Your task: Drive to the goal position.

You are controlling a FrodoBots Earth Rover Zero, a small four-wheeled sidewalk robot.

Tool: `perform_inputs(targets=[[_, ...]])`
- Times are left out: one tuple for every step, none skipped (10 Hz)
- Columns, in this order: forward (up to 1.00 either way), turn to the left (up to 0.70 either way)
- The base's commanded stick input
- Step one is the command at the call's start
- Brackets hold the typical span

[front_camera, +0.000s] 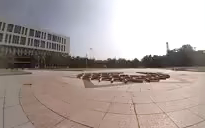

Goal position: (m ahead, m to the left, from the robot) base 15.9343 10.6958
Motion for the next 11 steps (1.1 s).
perform_inputs(targets=[[0.05, 0.0], [0.05, 0.0], [0.04, 0.0], [0.05, 0.0], [0.05, 0.0], [0.05, 0.0], [0.05, 0.0], [0.05, 0.0], [0.04, 0.0], [0.05, 0.0], [0.05, 0.0]])
